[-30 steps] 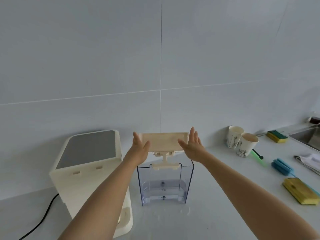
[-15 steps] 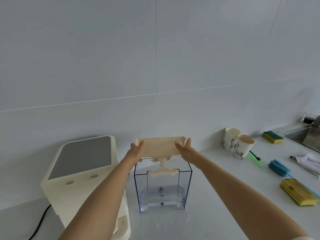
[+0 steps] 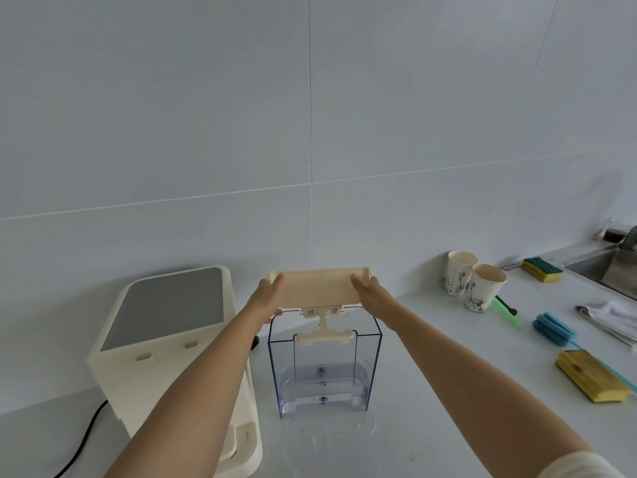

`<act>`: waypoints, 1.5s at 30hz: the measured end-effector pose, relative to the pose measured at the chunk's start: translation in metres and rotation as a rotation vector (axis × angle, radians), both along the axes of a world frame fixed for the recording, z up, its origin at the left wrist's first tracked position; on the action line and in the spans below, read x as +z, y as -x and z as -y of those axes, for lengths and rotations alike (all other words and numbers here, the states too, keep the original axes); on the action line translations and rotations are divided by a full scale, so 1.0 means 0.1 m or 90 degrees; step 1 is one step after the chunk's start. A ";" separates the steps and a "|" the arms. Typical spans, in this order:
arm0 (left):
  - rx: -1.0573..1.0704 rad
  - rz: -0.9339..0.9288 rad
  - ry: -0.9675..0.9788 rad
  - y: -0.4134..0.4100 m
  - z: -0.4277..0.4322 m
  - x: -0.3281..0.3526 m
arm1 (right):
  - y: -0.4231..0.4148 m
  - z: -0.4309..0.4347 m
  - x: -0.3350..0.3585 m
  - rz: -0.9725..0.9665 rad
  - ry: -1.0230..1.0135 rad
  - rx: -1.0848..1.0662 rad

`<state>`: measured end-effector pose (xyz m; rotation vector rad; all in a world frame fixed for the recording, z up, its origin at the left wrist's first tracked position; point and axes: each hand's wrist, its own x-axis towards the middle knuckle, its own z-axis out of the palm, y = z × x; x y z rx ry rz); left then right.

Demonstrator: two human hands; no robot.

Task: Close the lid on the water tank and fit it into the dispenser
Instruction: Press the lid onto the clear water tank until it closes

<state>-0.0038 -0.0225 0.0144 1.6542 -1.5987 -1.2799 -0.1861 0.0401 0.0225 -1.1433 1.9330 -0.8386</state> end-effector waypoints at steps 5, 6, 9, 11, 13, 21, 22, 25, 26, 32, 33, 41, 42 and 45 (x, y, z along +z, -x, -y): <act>0.008 -0.018 0.004 -0.03 -0.07 0.02 | -0.05 -0.10 0.02 0.000 0.017 -0.005; 0.010 -0.021 0.006 -0.04 -0.08 0.02 | -0.05 -0.12 0.02 0.004 0.023 -0.005; 0.005 -0.025 0.022 -0.05 -0.13 0.01 | -0.06 -0.16 0.01 0.015 0.051 0.004; 0.007 -0.029 0.035 -0.07 -0.18 0.01 | -0.05 -0.20 -0.02 0.011 0.064 0.010; 0.018 -0.026 0.056 -0.08 -0.22 -0.01 | -0.05 -0.24 -0.04 0.029 0.079 -0.001; 0.054 0.017 0.097 -0.07 -0.45 -0.08 | -0.02 -0.38 -0.14 0.068 0.087 -0.064; 0.059 0.018 0.094 -0.07 -0.49 -0.08 | -0.01 -0.39 -0.15 0.064 0.088 -0.069; 0.074 0.019 0.096 -0.08 -0.57 -0.13 | -0.04 -0.45 -0.19 0.050 0.096 -0.074; 0.078 0.017 0.091 -0.09 -0.59 -0.15 | -0.05 -0.48 -0.20 0.045 0.094 -0.074; 0.089 -0.002 0.078 -0.10 -0.73 -0.25 | -0.07 -0.60 -0.30 0.025 0.087 -0.078; 0.090 -0.006 0.080 -0.10 -0.75 -0.26 | -0.07 -0.62 -0.32 0.023 0.089 -0.077; 0.096 -0.008 0.075 -0.10 -0.86 -0.37 | -0.07 -0.69 -0.43 -0.016 0.073 -0.062; 0.095 -0.007 0.071 -0.11 -0.86 -0.40 | -0.08 -0.70 -0.43 -0.021 0.072 -0.062; 0.091 -0.006 0.061 -0.12 -0.86 -0.45 | -0.07 -0.72 -0.45 -0.039 0.056 -0.053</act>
